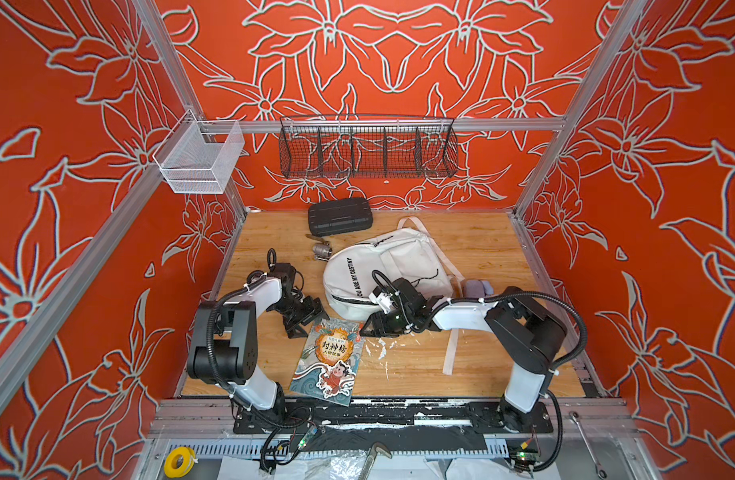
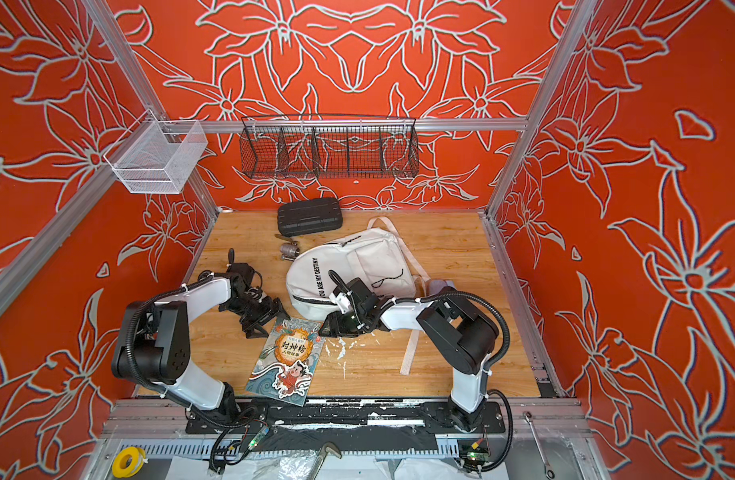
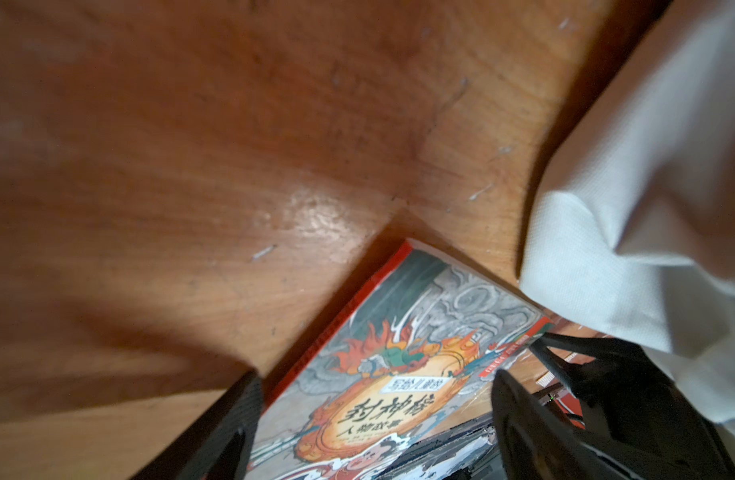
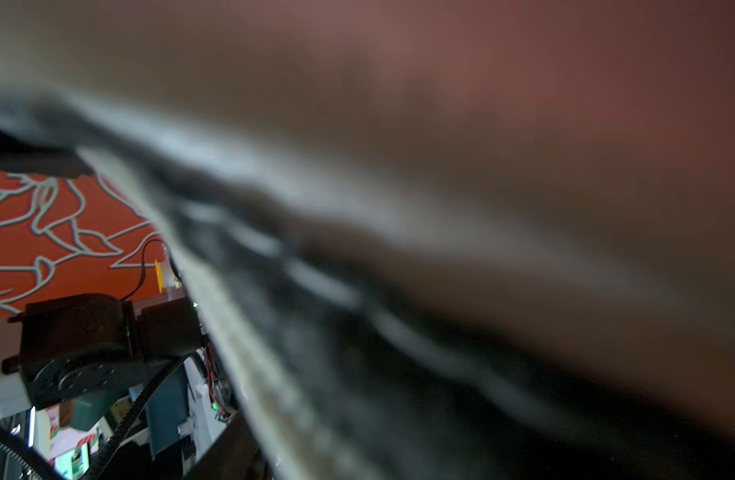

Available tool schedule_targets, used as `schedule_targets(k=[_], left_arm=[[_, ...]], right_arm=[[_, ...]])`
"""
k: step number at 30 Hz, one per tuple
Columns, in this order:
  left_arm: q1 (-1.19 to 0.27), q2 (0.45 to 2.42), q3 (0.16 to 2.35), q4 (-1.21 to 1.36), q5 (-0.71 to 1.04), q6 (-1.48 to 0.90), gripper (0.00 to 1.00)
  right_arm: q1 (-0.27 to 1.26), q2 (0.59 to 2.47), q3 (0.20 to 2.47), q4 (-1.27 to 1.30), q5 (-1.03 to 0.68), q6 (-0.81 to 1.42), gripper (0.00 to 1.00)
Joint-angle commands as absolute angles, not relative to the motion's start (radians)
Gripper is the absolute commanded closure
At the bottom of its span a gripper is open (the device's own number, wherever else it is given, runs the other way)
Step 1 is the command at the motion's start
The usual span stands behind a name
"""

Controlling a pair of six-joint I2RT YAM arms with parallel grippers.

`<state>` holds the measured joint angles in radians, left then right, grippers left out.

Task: Pack the student bag
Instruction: 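Release the bag opening and swing the right gripper toward the dragon-cover book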

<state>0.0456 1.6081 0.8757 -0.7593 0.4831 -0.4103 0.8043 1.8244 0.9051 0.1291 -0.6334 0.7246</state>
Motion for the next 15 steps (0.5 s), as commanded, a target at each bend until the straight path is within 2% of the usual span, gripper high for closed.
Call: schedule_targets(k=[1,9,15], left_arm=[[0.034,1.649,0.82,-0.679,0.424,-0.406,0.13],[0.034,1.635,0.792,-0.665,0.42,-0.438,0.14],[0.034,1.638,0.804,-0.68,0.39,-0.461,0.14]], right_arm=[[0.813,1.862,0.901,0.178,-0.579,0.765,0.41],[0.818,1.952,0.954,0.31,-0.652,0.794,0.43],[0.822,1.982,1.001,0.326,-0.669,0.782,0.6]])
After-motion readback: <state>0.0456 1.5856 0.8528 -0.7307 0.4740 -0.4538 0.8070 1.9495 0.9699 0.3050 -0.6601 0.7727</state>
